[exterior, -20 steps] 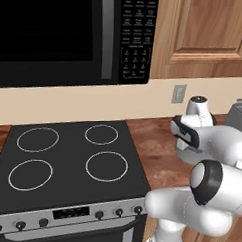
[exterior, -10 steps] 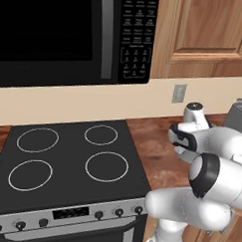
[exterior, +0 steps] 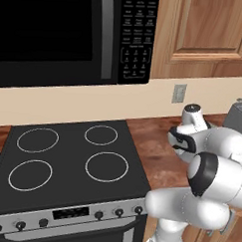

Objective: Turn on the sink faucet. Then move the sweet potato from the counter to the sink. Turn off the sink. Move the vegetable from the sink to the pot next to the stove. Finally move the pot to the rear left burner.

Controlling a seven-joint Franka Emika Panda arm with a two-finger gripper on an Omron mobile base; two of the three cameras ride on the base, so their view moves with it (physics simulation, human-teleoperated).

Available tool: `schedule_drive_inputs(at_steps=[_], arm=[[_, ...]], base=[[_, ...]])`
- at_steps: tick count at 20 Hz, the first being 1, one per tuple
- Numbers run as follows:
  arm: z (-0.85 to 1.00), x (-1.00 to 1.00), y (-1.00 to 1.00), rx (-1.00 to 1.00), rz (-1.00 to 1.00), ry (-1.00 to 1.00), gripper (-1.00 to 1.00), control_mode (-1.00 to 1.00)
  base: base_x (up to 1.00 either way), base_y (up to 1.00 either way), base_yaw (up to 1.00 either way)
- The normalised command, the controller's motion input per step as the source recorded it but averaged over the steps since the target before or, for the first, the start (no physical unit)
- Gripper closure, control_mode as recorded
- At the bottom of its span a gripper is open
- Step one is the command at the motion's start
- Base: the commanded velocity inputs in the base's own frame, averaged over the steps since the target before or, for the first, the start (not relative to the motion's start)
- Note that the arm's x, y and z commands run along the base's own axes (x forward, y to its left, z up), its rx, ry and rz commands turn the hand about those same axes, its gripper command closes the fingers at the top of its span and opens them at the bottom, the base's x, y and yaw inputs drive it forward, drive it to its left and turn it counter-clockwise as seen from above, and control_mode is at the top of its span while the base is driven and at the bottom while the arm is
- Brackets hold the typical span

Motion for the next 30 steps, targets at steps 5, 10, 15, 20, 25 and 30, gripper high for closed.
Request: schedule_drive_inputs(at_steps=[5,10,15,20,25,30], arm=[[-0.04,0.00,0.00,-0.02,0.00,0.00,1.00,-1.00],[0.03,-0.03,0.04,0.00,0.00,-0.03,1.00,-1.00],[0.39,-0.28,0.39,-0.02,0.01,-0.11,1.00,-1.00],[0.53,-0.21,0.70,-0.05,0.06,-0.06,1.00,-1.00],[0.40,-0.10,0.90,-0.06,0.14,0.00,1.00,-1.00],[0.36,-0.01,1.00,-0.05,0.18,0.04,1.00,-1.00]], base=[[0.00,0.00,0.00],[0.00,0.00,0.00],[0.00,0.00,0.00],[0.00,0.00,0.00],[0.00,0.00,0.00],[0.00,0.00,0.00]])
